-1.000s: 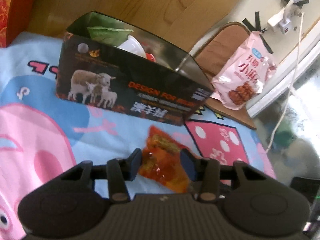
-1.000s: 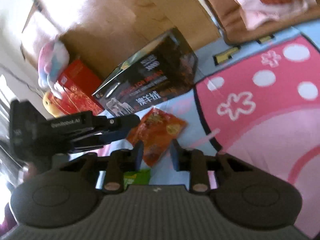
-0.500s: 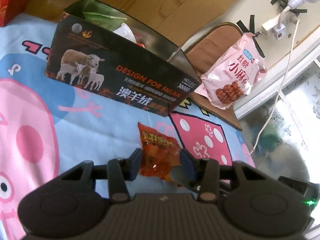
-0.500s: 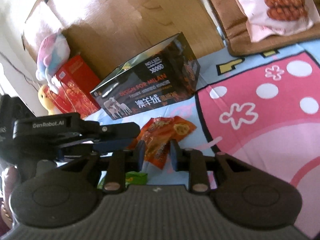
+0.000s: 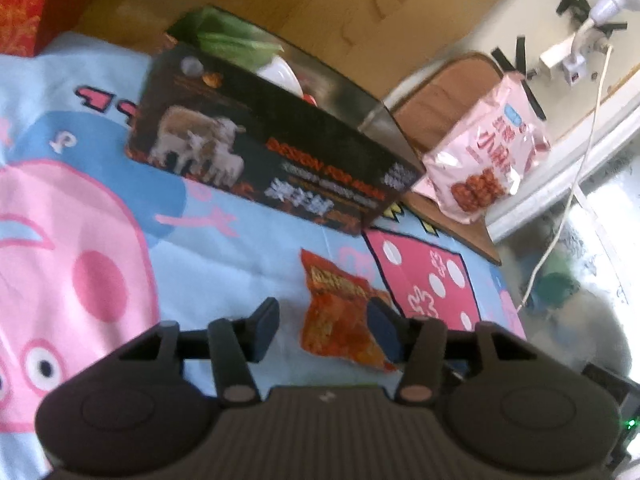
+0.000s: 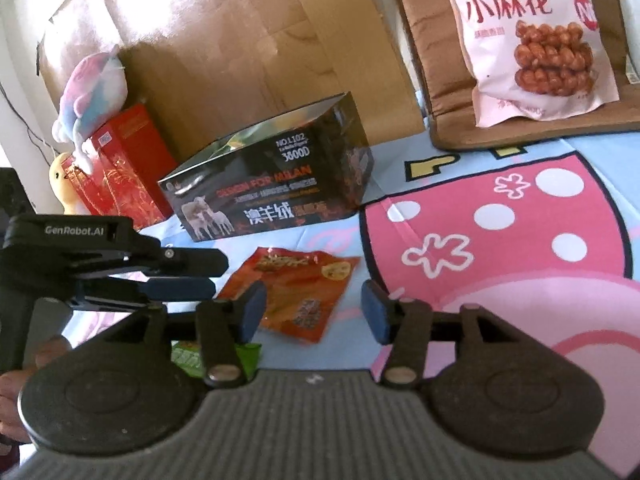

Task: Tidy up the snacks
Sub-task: 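Grasp the orange spicy snack bag with the right gripper, then carry the orange bag into the black box and open the gripper, then grasp the green cracker pack with the right gripper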

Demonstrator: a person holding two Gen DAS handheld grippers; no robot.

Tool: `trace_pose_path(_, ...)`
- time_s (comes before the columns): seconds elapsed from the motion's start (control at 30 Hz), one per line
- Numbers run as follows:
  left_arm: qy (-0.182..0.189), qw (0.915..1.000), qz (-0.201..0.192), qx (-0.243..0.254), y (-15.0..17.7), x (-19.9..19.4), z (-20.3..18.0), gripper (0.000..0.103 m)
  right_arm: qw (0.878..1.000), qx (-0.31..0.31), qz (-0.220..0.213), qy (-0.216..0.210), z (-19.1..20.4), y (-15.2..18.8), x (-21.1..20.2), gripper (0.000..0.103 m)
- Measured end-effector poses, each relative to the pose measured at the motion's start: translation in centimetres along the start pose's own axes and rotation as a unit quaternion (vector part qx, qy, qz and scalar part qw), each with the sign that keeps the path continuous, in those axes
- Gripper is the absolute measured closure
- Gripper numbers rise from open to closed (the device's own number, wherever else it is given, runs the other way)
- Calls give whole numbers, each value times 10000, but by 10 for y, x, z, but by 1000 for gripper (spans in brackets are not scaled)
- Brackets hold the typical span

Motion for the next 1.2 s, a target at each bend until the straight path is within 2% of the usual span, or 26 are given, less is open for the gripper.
trace_pose_path(0.03,-11,10000,-15,82,1,2,-4,54,10000,-70,23,-29,3,0,1,40)
trace_pose_path(0.1,90,9998,113,157,5,11,-15,58,9996,-260,70,-36,9,2,4,36)
trace_pose_path(0.13,244,9994,237,70,9,15,-21,65,9993,-377,88,1,12,2,6,35)
trace_pose_path(0.2,409,9982,439,-52,17,23,-29,71,9982,-578,122,48,16,4,8,34)
trace_pose_path(0.27,318,9988,376,64,19,24,-34,73,9982,-589,108,63,16,4,8,34)
trace_pose_path(0.43,304,9989,299,-175,16,15,-26,83,9989,-469,40,-53,14,3,5,37)
trace_pose_path(0.6,318,9993,155,-104,14,1,-27,85,9970,-763,-116,-85,24,4,-2,49)
trace_pose_path(0.67,374,9992,108,-76,10,-5,-30,85,9958,-872,-264,-96,29,3,-7,51)
trace_pose_path(0.77,565,9984,-78,49,-6,-20,-41,84,9933,-992,-599,-27,40,-9,-16,53)
trace_pose_path(0.87,594,9971,-396,257,-39,-34,-56,83,9866,-1274,-1016,29,53,-39,-18,54)
trace_pose_path(0.9,549,9965,-532,326,-54,-38,-60,81,9847,-1348,-1100,29,57,-51,-15,54)
trace_pose_path(0.93,480,9958,-676,378,-70,-40,-65,72,9830,-1404,-1183,12,62,-65,-10,54)
trace_pose_path(0.97,373,9952,-800,417,-83,-38,-67,64,9810,-1455,-1281,-27,67,-81,-1,53)
trace_pose_path(1.0,191,9943,-919,506,-98,-32,-68,47,9790,-1530,-1348,-33,71,-92,8,50)
trace_pose_path(1.03,12,9932,-951,665,-109,-23,-69,43,9766,-1671,-1351,71,73,-102,24,40)
trace_pose_path(1.07,-340,9911,-959,853,-119,-12,-64,45,9739,-1835,-1303,292,71,-108,41,39)
trace_pose_path(1.1,-731,9892,-971,825,-122,-7,-55,50,9709,-1945,-1236,645,64,-111,55,40)
trace_pose_path(1.13,-824,9891,-971,733,-120,-8,-49,51,9713,-1916,-1128,849,57,-110,60,40)
trace_pose_path(1.17,-498,9912,-999,705,-113,-14,-50,51,9751,-1768,-1090,784,53,-106,56,40)
trace_pose_path(1.2,-245,9916,-1043,722,-105,-20,-52,49,9796,-1562,-1157,520,51,-100,45,40)
Point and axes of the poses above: each gripper's, at about its wrist camera, not at the fingertips, and x roughly the way its jaws point, z to its left, y to its underside, the point moved 9 cm from there along x, roughly the way its jaws point, and after that the axes turned 4 degrees about -z, right-handed, at the moved point
